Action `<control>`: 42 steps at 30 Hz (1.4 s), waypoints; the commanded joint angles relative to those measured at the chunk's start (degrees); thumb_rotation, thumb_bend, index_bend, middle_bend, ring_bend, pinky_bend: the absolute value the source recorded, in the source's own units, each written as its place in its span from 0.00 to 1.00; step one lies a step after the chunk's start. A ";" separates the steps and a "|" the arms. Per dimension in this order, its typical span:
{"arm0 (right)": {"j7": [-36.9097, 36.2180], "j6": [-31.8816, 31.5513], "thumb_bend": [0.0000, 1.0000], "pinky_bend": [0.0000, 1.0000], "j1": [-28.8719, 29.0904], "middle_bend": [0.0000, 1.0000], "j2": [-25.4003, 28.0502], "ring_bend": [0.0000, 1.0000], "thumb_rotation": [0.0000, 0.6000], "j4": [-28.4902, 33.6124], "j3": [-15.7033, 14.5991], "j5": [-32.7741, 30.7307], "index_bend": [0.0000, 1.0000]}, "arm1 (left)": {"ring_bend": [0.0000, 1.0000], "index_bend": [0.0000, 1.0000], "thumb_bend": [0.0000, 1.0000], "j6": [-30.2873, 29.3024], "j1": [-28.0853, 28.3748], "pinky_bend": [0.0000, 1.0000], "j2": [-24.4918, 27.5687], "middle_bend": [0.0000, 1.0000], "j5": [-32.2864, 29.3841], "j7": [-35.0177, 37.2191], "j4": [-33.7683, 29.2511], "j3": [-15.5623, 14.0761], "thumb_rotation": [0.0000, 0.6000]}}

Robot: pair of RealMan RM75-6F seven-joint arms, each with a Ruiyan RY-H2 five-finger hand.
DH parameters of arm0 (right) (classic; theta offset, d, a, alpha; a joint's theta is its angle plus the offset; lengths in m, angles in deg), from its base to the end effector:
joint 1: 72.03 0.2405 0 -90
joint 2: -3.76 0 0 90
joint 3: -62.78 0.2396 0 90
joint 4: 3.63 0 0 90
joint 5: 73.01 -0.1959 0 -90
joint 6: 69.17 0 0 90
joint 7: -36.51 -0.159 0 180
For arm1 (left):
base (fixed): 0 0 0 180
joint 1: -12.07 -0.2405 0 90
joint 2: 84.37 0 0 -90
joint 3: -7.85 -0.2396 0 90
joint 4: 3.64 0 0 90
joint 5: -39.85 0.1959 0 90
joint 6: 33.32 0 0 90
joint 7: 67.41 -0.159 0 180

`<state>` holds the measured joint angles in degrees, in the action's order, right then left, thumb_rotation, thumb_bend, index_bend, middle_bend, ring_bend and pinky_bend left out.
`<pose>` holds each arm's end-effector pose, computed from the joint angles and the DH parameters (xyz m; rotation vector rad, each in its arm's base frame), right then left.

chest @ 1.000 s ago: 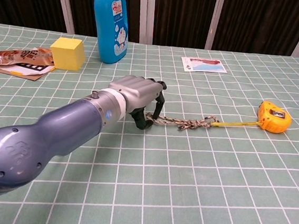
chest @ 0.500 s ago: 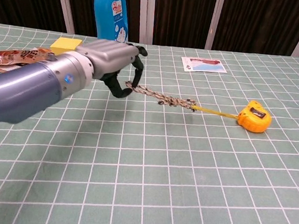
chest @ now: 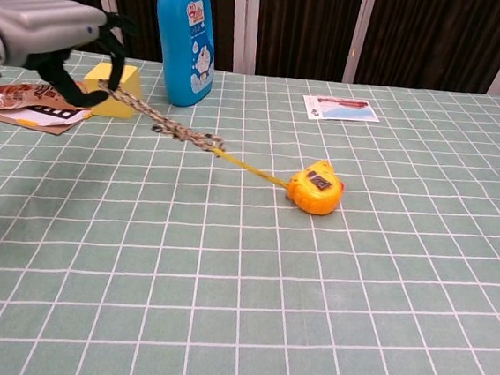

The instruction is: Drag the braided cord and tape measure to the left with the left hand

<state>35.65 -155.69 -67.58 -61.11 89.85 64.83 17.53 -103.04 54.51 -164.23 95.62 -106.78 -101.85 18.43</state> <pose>-0.2752 -0.1878 0.1559 1.4290 -0.9041 0.9868 -0.1246 0.3430 0.0613 -1.6973 -0.6824 -0.8275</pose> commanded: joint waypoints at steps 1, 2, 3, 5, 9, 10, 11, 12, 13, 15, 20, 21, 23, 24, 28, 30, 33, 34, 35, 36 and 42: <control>0.12 -0.11 0.22 0.00 -0.04 0.00 -0.03 0.00 1.00 -0.01 -0.03 0.15 0.00 | 0.00 0.55 0.53 -1.43 -3.68 0.00 4.96 0.04 1.08 3.64 -2.02 -1.78 1.00; 0.18 -0.13 0.22 0.00 -0.03 0.00 -0.04 0.00 1.00 -0.01 -0.04 0.22 0.00 | 0.00 0.55 0.53 -1.66 -4.69 0.00 6.31 0.04 1.27 4.72 -2.05 -2.23 1.00; 0.24 -0.18 0.22 0.00 -0.04 0.00 -0.05 0.00 1.00 -0.04 -0.04 0.24 0.00 | 0.00 0.55 0.53 -1.90 -5.59 0.00 7.41 0.04 1.23 5.58 -1.85 -2.62 1.00; 0.31 -0.18 0.22 0.00 -0.06 0.00 -0.10 0.00 1.00 -0.03 -0.04 0.22 0.00 | 0.00 0.55 0.53 -1.99 -7.34 0.00 9.67 0.04 1.55 7.69 -0.97 -3.47 1.00; 0.55 -0.20 0.22 0.00 -0.08 0.00 -0.18 0.00 1.00 0.04 -0.04 0.23 0.00 | 0.00 0.55 0.53 -1.84 -9.76 0.00 12.38 0.04 2.60 11.22 1.53 -4.55 1.00; 0.62 -0.21 0.22 0.00 -0.08 0.00 -0.19 0.00 1.00 0.05 -0.05 0.26 0.00 | 0.00 0.55 0.53 -1.90 -10.34 0.00 12.89 0.04 2.82 12.01 2.37 -4.77 1.00; 0.66 -0.21 0.22 0.00 -0.08 0.00 -0.20 0.00 1.00 0.06 -0.05 0.27 0.00 | 0.00 0.55 0.53 -1.85 -10.60 0.00 13.11 0.04 3.13 12.54 2.81 -4.88 1.00; 0.72 -0.21 0.22 0.00 -0.08 0.00 -0.21 0.00 1.00 0.08 -0.05 0.27 0.00 | 0.00 0.55 0.53 -1.79 -11.03 0.00 13.42 0.04 3.40 13.23 3.66 -5.04 1.00; 0.75 -0.21 0.22 0.00 -0.08 0.00 -0.21 0.00 1.00 0.11 -0.05 0.27 0.00 | 0.00 0.55 0.53 -1.74 -11.28 0.00 13.60 0.04 3.53 13.65 4.25 -5.12 1.00; 0.84 -0.23 0.22 0.00 -0.09 0.00 -0.22 0.00 1.00 0.16 -0.04 0.28 0.00 | 0.00 0.55 0.53 -1.58 -11.87 0.00 13.93 0.04 3.74 14.62 5.63 -5.25 1.00; 0.93 -0.23 0.22 0.00 -0.13 0.00 -0.23 0.00 1.00 0.25 -0.03 0.23 0.00 | 0.00 0.55 0.53 -0.98 -13.38 0.00 14.31 0.04 3.34 17.12 8.73 -5.01 1.00; 0.93 -0.22 0.22 0.00 -0.12 0.00 -0.21 0.00 1.00 0.26 -0.03 0.21 0.00 | 0.00 0.55 0.53 -0.93 -13.54 0.00 14.29 0.04 3.41 17.35 8.96 -5.02 1.00; 0.93 -0.22 0.22 0.00 -0.12 0.00 -0.19 0.00 1.00 0.26 -0.02 0.21 0.00 | 0.00 0.53 0.53 -0.98 -13.88 0.00 14.15 0.04 3.67 17.83 9.43 -4.97 1.00; 0.91 -0.20 0.22 0.00 -0.12 0.00 -0.18 0.00 1.00 0.26 -0.03 0.21 0.00 | 0.00 0.53 0.53 -1.00 -14.08 0.00 14.02 0.04 3.77 18.07 9.71 -4.93 1.00; 0.86 -0.15 0.22 0.00 -0.12 0.00 -0.13 0.00 1.00 0.25 -0.04 0.19 0.00 | 0.00 0.49 0.52 -0.78 -14.77 0.00 13.66 0.03 3.78 18.64 10.36 -4.86 1.00; 0.82 -0.09 0.22 0.00 -0.12 0.00 -0.09 0.00 1.00 0.22 -0.07 0.17 0.00 | 0.00 0.43 0.43 -0.31 -15.25 0.00 13.55 0.01 3.66 19.19 10.42 -4.95 1.00; 0.89 -0.03 0.22 0.00 -0.14 0.00 -0.05 0.00 1.00 0.21 -0.11 0.16 0.00 | 0.00 0.31 0.26 0.09 -16.09 0.00 13.54 0.00 3.52 21.01 9.94 -4.82 1.00; 0.90 0.00 0.22 0.00 -0.14 0.00 -0.01 0.00 1.00 0.22 -0.13 0.16 0.00 | 0.00 0.27 0.21 0.05 -16.59 0.00 13.52 0.00 3.74 22.23 9.67 -4.76 1.00; 0.91 0.05 0.22 0.00 -0.12 0.00 0.02 0.00 1.00 0.23 -0.15 0.18 0.00 | 0.00 0.21 0.17 -0.04 -17.01 0.00 13.55 0.00 3.94 23.22 9.30 -4.73 1.00; 0.91 0.09 0.22 0.00 -0.12 0.00 0.05 0.00 1.00 0.23 -0.18 0.20 0.00 | 0.00 0.17 0.15 -0.27 -17.47 0.00 13.61 0.00 4.26 24.24 8.79 -4.70 1.00; 0.97 -0.07 0.22 0.00 -0.09 0.00 0.04 0.00 1.00 0.10 -0.31 0.72 0.00 | 0.00 0.04 0.09 -5.17 -21.63 0.00 14.47 0.00 10.49 31.03 3.57 -5.97 1.00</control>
<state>36.62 -155.72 -67.68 -61.06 89.99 64.55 18.20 -105.98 34.77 -150.20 103.48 -78.19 -96.08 13.17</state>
